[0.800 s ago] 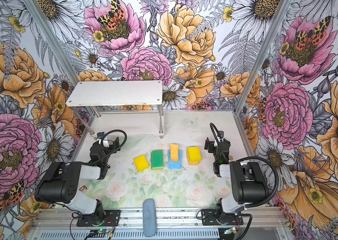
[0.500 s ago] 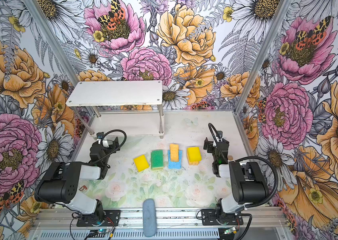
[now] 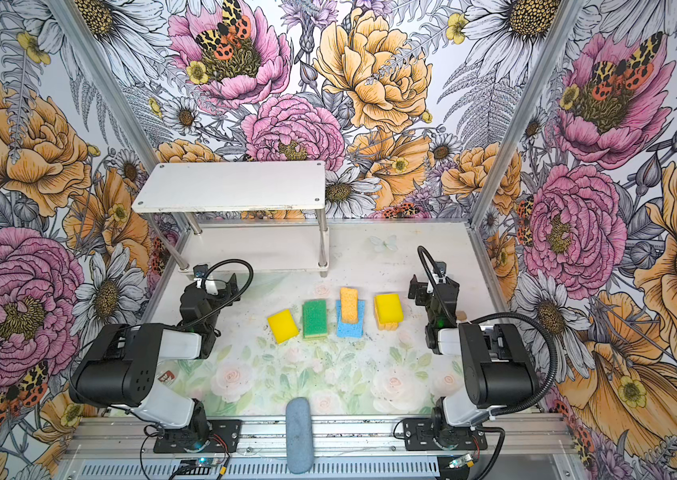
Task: Place and organize the cleaning sponges onto the shelf
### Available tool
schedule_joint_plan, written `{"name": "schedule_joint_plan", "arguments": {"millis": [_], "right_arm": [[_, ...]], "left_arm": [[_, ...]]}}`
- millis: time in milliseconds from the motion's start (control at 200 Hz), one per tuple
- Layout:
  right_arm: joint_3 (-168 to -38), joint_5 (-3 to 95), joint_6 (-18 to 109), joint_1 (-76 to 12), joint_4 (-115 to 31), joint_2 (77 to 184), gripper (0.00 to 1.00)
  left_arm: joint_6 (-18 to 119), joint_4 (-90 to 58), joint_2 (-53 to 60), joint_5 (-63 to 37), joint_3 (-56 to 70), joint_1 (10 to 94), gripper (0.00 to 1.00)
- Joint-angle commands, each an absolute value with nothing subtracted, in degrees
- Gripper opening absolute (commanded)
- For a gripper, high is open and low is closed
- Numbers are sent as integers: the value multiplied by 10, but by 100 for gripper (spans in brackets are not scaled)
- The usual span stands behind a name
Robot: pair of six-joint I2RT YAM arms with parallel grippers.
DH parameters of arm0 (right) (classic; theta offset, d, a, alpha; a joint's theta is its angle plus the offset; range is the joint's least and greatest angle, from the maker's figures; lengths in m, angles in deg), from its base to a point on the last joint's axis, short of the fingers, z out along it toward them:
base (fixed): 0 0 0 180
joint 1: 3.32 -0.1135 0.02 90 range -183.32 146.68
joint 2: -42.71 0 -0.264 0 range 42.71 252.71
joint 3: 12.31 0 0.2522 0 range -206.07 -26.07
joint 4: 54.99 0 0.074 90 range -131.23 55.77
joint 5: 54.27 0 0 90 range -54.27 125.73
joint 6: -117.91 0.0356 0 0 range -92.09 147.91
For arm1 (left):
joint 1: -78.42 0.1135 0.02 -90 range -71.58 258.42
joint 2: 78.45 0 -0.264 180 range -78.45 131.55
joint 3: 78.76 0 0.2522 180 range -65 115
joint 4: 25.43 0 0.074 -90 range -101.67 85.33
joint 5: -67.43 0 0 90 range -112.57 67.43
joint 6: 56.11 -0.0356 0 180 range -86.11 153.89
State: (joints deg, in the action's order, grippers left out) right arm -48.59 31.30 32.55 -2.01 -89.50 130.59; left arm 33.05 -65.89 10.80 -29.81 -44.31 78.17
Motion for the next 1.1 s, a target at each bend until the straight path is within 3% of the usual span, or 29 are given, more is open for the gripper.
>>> {"name": "schedule_joint_plan", "arguments": {"millis": [0,230,420,545,861,1096], "right_arm": [[-492,297,326,-23,-893,1303,98],[-529,291,329,-25,-789,1260,98],[-590,313,342,-24,-632,1208,98],[-645,377,352,-25,-518,1184,98],[-744,561,406,-52,-321,1169,98],[-753,535,445,-99,-216,1137,98]], "left_arm": [[335,-659,104,-309,-434,782,99],[335,-653,100,-308,-433,780,99],[322,-543,34,-322,-403,768,99],[302,-468,-20,-368,-381,734,99],[377,-257,-113,-355,-313,676,99],[456,-137,-181,-366,-301,600,99]]}}
